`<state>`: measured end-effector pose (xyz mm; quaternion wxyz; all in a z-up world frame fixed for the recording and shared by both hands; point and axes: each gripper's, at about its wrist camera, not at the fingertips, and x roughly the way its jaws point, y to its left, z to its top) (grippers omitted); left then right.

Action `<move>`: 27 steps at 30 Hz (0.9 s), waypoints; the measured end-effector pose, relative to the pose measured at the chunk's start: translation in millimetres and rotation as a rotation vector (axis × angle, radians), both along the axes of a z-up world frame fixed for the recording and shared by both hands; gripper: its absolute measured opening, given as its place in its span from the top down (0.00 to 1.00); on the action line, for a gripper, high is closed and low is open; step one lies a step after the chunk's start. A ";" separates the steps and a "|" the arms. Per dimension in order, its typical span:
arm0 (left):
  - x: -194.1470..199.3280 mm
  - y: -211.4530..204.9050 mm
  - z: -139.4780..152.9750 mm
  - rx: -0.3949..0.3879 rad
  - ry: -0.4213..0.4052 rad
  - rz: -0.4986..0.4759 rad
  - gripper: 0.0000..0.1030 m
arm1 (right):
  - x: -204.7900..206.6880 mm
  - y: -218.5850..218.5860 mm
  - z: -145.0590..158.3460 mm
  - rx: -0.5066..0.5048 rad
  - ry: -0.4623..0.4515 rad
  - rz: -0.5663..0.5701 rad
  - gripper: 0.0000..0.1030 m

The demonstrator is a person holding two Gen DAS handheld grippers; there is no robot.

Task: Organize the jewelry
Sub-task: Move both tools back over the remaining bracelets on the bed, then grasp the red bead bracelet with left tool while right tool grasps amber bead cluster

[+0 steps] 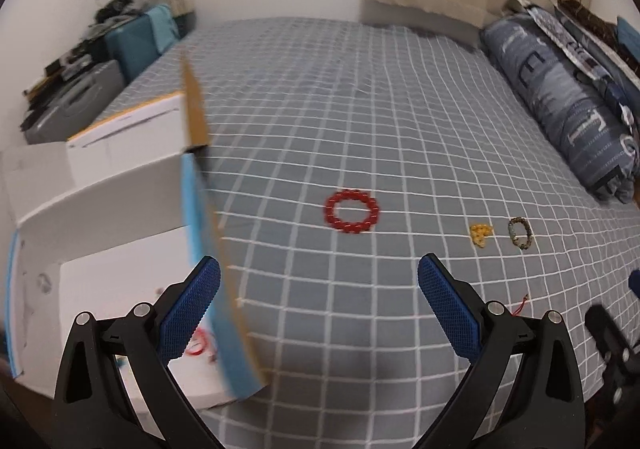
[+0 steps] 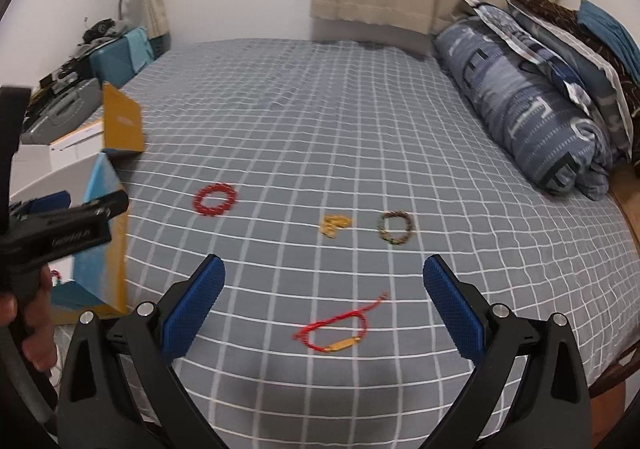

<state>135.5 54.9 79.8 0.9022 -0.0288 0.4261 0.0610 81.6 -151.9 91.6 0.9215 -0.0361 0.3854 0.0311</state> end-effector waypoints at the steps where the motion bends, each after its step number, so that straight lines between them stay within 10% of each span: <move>1: 10.8 -6.6 -3.4 -0.001 0.008 -0.009 0.06 | 2.8 -4.7 -4.6 -0.001 0.008 -0.005 0.07; 27: 157.6 -10.8 -113.9 0.022 0.161 0.022 0.06 | 150.8 -18.0 -114.7 0.007 0.205 0.025 0.20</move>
